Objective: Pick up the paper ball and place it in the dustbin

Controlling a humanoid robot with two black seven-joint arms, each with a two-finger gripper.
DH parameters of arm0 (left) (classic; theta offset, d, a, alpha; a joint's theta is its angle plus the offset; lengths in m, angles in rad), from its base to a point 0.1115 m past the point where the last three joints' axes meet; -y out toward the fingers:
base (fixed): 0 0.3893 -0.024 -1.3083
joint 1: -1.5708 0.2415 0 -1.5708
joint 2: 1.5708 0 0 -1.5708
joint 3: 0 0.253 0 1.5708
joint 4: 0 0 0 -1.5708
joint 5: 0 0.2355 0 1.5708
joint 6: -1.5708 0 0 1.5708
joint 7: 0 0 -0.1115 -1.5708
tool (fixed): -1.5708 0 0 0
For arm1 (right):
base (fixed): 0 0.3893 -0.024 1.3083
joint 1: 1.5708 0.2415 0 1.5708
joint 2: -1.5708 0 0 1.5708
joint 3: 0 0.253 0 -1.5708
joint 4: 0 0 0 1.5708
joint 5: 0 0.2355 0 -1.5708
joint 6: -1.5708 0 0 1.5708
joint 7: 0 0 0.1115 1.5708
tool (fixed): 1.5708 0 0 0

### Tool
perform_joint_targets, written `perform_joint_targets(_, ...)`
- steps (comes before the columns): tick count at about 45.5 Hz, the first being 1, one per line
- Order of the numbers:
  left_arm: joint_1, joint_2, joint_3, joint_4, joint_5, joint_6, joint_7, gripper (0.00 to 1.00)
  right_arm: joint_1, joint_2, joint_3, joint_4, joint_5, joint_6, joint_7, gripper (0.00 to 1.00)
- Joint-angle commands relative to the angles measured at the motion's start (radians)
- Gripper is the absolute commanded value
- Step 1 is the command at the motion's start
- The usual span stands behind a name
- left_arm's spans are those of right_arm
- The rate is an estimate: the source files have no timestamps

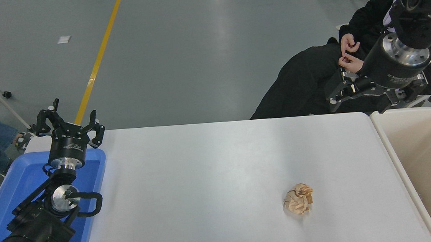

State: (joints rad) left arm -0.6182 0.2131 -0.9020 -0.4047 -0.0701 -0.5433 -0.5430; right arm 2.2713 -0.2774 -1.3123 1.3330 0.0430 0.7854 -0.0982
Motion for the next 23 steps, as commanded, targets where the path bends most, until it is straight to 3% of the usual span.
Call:
perform_joint_targets(1, 0.0, 0.0, 0.0, 0.0, 0.0, 0.0, 0.0, 0.99, -0.015, 0.001, -0.001, 0.0, 0.0, 0.0, 0.0, 1.0)
perform_joint_targets(23, -0.001, 0.0, 0.0, 0.0, 0.001, 0.0, 0.0, 0.99, -0.203, 0.049, 0.103, -0.008, -0.002, 0.0, 0.0, 1.0)
